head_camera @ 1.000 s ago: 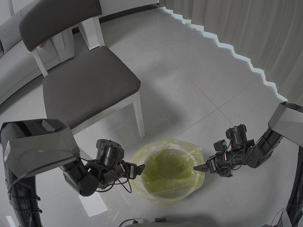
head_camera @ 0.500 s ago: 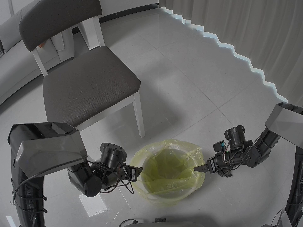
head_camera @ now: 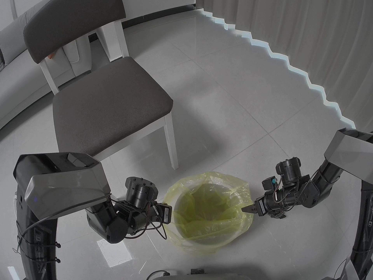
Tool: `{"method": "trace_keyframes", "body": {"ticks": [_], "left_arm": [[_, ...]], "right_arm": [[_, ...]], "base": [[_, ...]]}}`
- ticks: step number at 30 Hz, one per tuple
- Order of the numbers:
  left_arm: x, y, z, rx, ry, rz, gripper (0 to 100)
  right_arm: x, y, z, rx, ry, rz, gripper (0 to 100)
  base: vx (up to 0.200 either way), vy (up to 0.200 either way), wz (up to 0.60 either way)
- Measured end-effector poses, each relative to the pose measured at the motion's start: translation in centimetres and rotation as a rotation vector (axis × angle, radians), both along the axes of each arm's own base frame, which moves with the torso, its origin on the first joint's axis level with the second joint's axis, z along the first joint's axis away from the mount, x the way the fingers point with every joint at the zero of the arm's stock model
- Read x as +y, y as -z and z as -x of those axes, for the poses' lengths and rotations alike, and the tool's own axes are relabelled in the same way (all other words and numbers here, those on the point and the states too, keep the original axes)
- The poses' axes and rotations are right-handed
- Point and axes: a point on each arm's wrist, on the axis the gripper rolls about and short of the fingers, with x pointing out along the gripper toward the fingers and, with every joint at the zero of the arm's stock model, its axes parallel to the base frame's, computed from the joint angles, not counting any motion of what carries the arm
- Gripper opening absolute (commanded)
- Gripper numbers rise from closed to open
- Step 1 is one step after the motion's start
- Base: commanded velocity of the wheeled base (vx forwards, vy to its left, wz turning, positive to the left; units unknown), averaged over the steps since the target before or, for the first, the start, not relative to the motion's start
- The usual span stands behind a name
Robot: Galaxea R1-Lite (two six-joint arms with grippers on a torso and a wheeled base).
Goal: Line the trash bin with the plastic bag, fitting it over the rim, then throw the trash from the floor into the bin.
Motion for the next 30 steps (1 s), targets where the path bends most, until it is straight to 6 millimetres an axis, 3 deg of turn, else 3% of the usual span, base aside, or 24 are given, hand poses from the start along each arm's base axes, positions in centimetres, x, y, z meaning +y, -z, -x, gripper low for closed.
{"method": "trace_keyframes", "body": {"ticks": [12, 30], "left_arm": [[0.3, 0.4, 0.0, 0.012, -0.011, -0.009, 0], [1.1, 3.9, -1.4, 0.059, -0.046, -0.032, 0]], "right_arm": [[-0.2, 0.5, -0.3, 0.013, 0.013, -0.001, 0], [-0.2, 3.7, -2.1, 0.053, 0.027, 0.013, 0]], "base": [[0.0, 0.0, 0.0], [0.0, 0.0, 0.0]]}}
